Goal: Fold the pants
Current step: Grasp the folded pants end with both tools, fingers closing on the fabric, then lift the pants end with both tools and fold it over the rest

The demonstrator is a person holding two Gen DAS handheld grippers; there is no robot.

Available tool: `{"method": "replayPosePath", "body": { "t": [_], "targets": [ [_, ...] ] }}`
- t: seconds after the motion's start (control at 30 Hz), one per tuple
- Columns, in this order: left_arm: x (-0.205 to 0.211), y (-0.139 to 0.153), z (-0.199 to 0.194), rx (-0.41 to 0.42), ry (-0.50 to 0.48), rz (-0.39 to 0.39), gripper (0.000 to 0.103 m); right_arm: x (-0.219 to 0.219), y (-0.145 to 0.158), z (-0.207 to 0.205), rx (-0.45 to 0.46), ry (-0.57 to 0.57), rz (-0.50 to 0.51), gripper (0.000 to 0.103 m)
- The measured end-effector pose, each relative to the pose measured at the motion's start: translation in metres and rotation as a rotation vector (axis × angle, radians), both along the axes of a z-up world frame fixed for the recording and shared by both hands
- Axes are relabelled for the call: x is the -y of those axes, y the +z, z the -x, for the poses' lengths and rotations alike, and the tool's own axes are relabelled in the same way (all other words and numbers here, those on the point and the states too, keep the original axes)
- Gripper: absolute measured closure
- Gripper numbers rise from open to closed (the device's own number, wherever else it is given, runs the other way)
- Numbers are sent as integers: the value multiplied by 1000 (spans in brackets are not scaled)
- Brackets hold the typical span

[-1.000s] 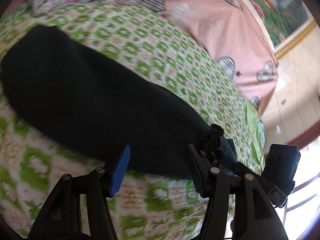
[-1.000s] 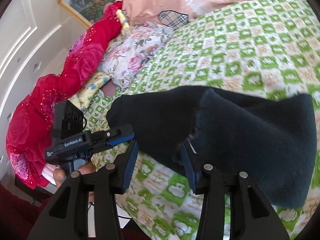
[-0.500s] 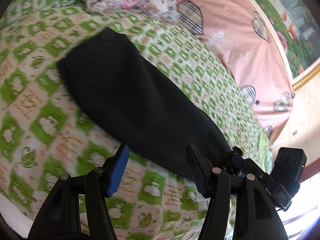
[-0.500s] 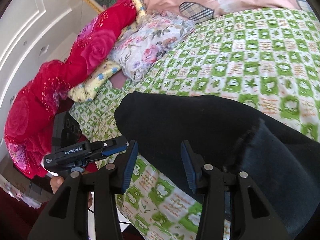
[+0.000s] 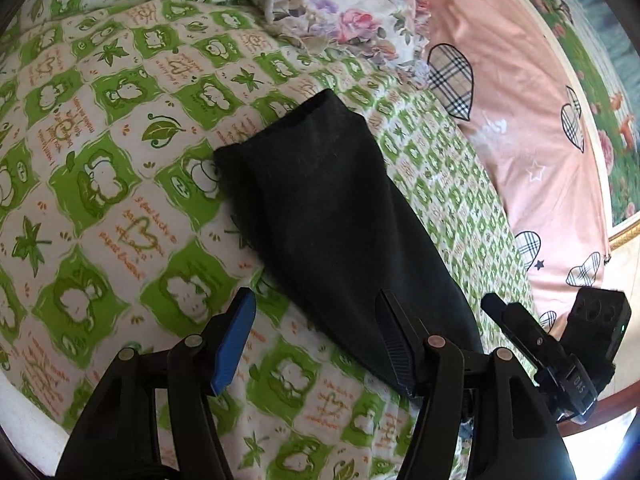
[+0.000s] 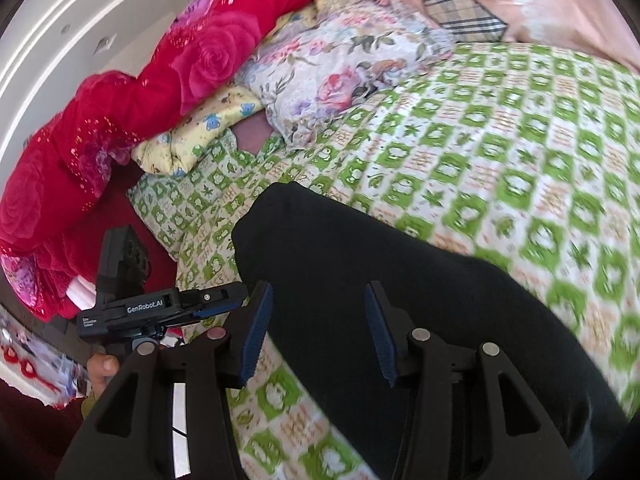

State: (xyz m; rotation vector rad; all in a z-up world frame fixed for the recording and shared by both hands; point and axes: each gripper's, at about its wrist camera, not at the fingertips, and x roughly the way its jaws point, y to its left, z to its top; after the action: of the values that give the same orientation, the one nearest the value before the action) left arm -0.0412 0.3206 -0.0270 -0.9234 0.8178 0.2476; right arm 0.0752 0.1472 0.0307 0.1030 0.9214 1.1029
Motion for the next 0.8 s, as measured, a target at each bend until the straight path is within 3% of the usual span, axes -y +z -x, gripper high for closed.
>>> {"method": "replayPosePath", "body": {
  "t": [0.4, 0.8],
  "targets": [
    [-25, -14, -12, -2, 26, 73, 41, -80, 1, -44, 48, 140, 100, 54],
    [-37, -21, -17, 34, 31, 100, 41, -160, -29, -79, 48, 348, 237, 54]
  ]
}}
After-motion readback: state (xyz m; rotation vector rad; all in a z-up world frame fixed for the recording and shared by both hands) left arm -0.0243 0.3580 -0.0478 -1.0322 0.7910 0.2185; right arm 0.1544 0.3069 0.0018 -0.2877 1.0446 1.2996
